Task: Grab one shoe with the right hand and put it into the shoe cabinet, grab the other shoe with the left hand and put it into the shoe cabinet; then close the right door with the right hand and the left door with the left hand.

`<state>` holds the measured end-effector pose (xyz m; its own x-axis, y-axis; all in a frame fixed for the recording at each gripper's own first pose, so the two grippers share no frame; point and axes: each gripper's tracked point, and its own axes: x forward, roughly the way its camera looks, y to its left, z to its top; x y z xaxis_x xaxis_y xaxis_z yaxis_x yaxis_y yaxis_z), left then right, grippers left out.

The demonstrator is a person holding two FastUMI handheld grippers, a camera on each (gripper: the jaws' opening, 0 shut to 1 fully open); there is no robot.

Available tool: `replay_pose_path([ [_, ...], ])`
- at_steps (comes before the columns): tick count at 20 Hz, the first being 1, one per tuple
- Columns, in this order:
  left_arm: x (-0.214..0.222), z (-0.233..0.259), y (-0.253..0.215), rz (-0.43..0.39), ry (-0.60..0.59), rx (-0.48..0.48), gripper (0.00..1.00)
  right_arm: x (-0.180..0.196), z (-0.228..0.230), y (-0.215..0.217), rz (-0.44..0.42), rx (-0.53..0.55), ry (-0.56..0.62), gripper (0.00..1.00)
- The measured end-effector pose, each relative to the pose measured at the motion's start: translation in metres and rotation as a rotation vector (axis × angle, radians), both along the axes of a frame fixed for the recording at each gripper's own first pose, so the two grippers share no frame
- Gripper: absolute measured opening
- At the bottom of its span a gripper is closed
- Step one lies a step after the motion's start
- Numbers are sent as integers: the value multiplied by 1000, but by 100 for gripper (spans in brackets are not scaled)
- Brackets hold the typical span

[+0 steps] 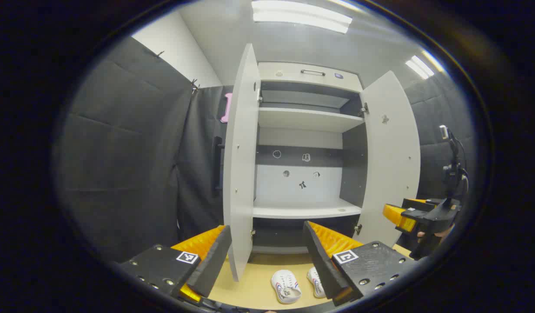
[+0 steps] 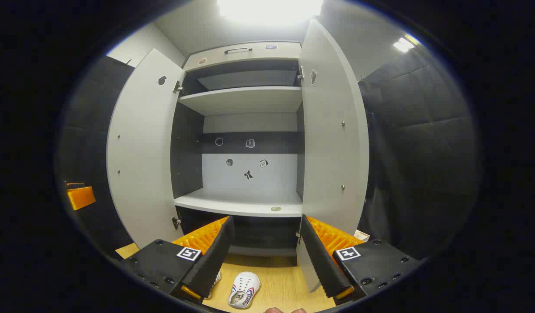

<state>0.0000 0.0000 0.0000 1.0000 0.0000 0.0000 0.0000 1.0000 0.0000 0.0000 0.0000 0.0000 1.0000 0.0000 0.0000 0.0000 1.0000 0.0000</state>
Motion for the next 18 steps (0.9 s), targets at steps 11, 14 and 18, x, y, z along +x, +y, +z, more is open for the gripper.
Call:
replay_pose_path([
  [11, -9, -21, 4, -14, 48, 5, 94, -1, -35, 3, -12, 29, 100, 96],
  [14, -8, -34, 4, -42, 62, 18, 94, -4, -43, 2, -35, 30, 123, 96],
  [18, 1, -54, -8, -97, 96, 6, 94, -8, -59, -2, -60, 34, 175, 96],
])
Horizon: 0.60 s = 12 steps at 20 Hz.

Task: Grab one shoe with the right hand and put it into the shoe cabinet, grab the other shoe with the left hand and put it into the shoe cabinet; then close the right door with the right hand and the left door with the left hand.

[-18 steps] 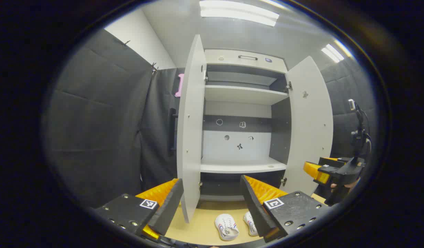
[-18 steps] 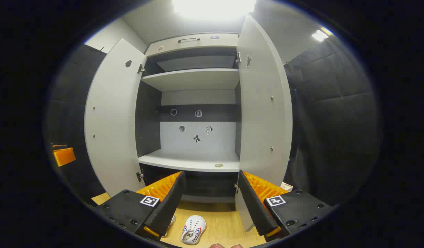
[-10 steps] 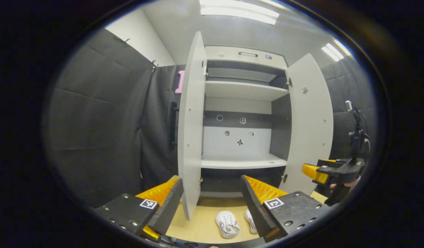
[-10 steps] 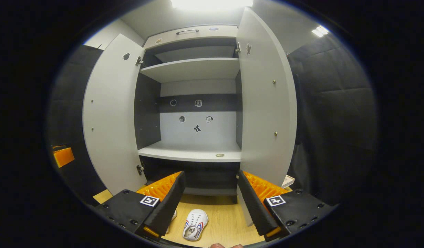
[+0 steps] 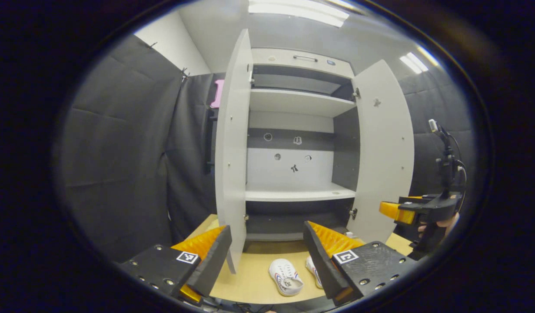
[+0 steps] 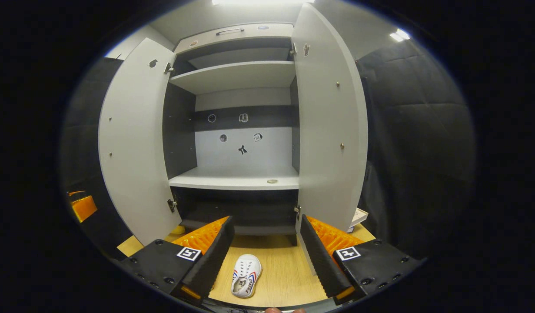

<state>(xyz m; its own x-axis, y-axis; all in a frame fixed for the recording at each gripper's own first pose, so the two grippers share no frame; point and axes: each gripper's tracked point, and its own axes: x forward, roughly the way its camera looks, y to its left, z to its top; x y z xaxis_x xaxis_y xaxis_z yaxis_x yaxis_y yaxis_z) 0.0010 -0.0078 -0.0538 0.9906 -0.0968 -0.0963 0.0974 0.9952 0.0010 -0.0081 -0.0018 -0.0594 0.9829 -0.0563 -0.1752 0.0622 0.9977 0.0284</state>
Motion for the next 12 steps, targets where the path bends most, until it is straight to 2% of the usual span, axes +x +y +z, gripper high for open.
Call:
replay_pose_path([
  [4, 13, -23, -14, -59, 46, -12, 96, 3, -14, 6, 15, 22, 63, 97],
  [5, 15, -27, -17, -72, 57, -17, 96, 4, -17, 8, 21, 21, 83, 94],
  [6, 15, -33, -18, -81, 66, -23, 95, 7, -22, 13, 29, 18, 104, 97],
  [7, 16, -36, -17, -85, 73, -21, 95, 9, -27, 18, 40, 15, 127, 94],
  [12, 10, -48, 4, -91, 82, -4, 95, 28, -62, 52, 84, 55, 236, 96],
])
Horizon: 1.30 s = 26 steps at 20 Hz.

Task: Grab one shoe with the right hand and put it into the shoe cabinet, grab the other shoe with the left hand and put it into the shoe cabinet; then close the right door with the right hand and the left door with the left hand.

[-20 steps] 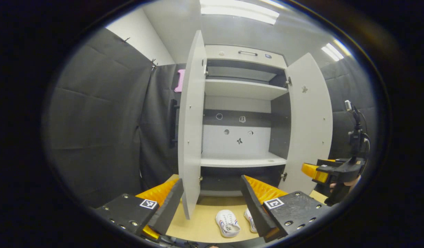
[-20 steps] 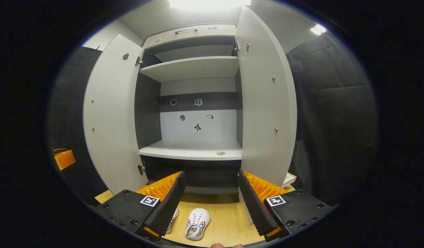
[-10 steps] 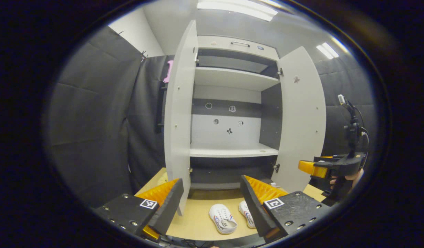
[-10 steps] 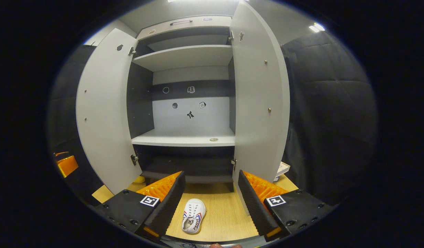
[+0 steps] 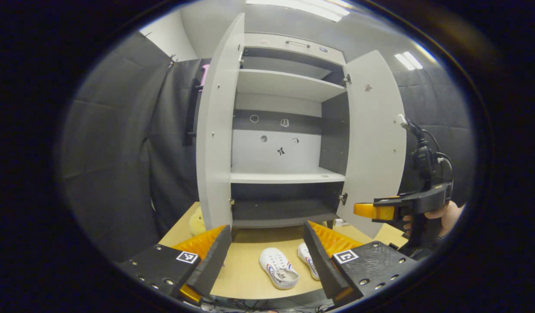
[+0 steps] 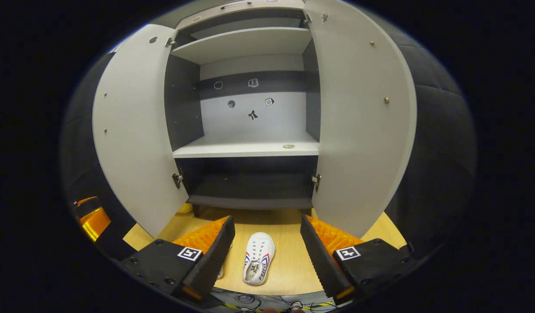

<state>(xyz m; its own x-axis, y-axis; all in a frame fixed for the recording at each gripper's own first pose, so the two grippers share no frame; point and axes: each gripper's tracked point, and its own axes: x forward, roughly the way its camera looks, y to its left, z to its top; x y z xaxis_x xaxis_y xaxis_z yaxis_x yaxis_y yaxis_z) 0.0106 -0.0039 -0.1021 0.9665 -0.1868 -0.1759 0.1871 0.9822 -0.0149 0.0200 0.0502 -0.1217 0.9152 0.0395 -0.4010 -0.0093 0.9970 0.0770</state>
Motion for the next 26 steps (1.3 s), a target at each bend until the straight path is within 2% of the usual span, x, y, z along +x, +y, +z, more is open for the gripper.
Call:
replay_pose_path([
  [5, -15, -15, 33, 42, 35, 14, 96, 16, -51, 38, 56, 117, 154, 94],
  [6, -18, -19, 39, 57, 47, 14, 96, 19, -60, 42, 68, 120, 173, 98],
  [8, -21, -24, 47, 85, 72, 8, 98, 27, -80, 48, 96, 93, 215, 98],
  [15, -23, -30, 50, 163, 125, 49, 94, 48, -151, 70, 191, 42, 351, 98],
  [19, -25, -39, 40, 238, 167, -2, 96, 53, -207, 71, 223, 17, 468, 98],
  [20, -27, -42, 36, 258, 179, -21, 96, 53, -219, 71, 231, 13, 497, 94],
  [21, -27, -45, 33, 277, 193, -38, 94, 55, -230, 71, 242, 11, 523, 99],
  [25, -34, -55, 18, 348, 238, -71, 94, 56, -259, 75, 251, 55, 630, 99],
  [26, -34, -56, 16, 357, 242, -62, 96, 58, -263, 75, 254, 60, 641, 94],
])
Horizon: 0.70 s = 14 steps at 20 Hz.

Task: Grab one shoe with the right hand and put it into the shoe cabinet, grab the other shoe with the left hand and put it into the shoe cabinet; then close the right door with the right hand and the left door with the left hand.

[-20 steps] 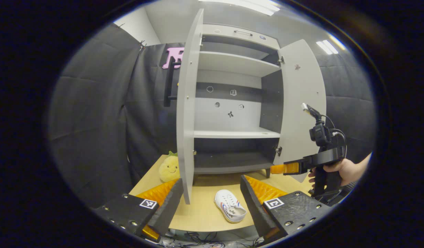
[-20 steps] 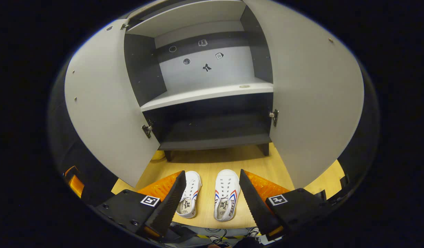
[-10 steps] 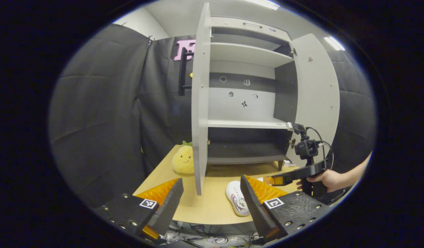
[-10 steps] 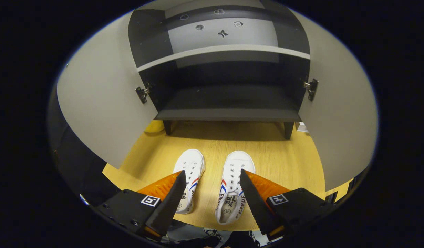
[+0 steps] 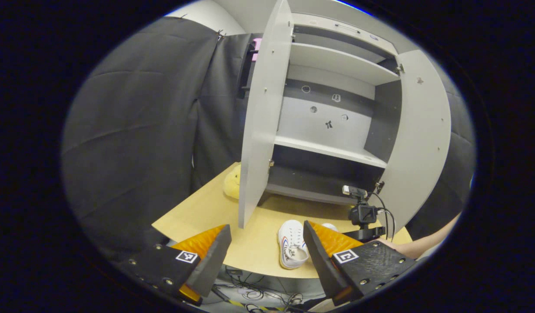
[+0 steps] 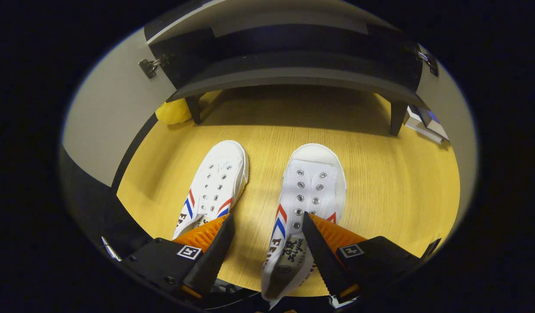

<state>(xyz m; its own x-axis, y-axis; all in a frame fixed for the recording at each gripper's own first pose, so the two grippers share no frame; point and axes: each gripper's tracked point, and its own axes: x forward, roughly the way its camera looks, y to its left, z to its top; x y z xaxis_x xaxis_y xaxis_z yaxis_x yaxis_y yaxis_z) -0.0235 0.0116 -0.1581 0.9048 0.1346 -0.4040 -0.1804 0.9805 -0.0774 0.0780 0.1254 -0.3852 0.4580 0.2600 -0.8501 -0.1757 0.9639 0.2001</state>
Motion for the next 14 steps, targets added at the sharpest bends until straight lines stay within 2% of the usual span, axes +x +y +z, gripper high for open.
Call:
replay_pose_path([
  [1, 1, 0, -3, 5, 7, 11, 96, 1, -4, 1, 12, -3, 16, 94],
  [5, 6, -2, -18, 19, 21, 31, 96, 1, -13, -6, 86, -125, 27, 75],
  [7, 9, -2, -26, 34, 23, 29, 96, 3, -13, -14, 77, -183, 28, 72],
  [8, 11, -3, -31, 40, 22, 30, 96, 6, -17, -18, 62, -184, 26, 64],
  [9, 13, -3, -36, 43, 22, 35, 96, 4, -18, -17, 59, -163, 37, 38],
  [12, 19, -5, -53, 41, 31, 50, 96, 5, -17, -20, 90, -129, 37, 38],
  [13, 24, -7, -61, 38, 37, 47, 96, 6, -13, -22, 88, -107, 48, 26],
  [14, 27, -8, -70, 37, 41, 42, 98, 6, -16, -21, 89, -89, 55, 26],
])
